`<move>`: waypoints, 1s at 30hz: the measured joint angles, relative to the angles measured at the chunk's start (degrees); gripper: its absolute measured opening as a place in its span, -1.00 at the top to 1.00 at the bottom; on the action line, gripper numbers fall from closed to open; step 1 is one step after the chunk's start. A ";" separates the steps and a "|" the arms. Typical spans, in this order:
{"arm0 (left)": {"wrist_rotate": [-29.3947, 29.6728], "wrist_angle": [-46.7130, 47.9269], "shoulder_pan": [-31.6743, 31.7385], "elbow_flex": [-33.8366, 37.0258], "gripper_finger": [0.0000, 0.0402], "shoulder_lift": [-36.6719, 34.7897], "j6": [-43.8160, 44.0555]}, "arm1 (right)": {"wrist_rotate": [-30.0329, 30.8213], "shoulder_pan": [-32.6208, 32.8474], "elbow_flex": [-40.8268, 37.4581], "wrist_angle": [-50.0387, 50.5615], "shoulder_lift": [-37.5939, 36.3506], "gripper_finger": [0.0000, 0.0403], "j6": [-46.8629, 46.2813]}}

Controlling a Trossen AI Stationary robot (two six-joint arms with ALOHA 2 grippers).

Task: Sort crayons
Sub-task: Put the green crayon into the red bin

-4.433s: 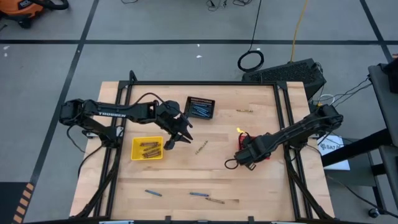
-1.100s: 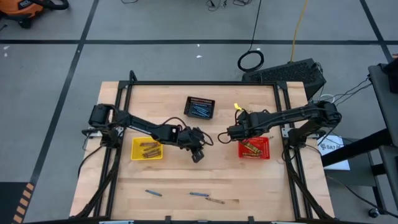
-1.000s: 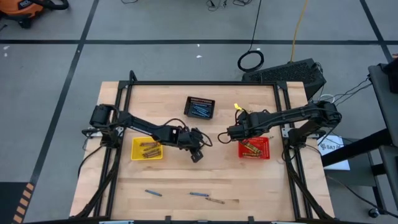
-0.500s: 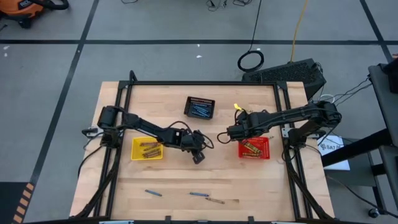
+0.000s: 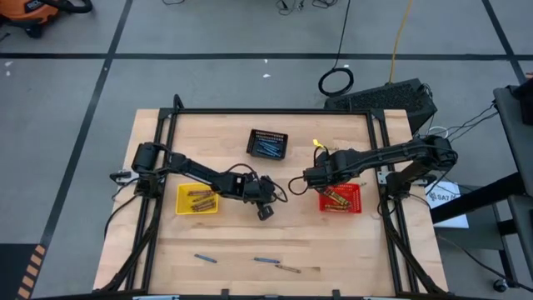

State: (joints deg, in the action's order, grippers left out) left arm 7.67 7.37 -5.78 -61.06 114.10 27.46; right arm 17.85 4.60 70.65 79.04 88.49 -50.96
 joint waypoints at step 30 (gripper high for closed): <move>-4.42 0.32 4.63 0.49 0.96 -17.13 -19.35 | -4.74 13.03 0.00 -41.59 -0.02 0.49 20.94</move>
State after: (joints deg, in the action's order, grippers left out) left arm 3.25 7.69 -1.14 -60.57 96.98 8.11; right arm 13.10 17.63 70.65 37.45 88.47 -30.02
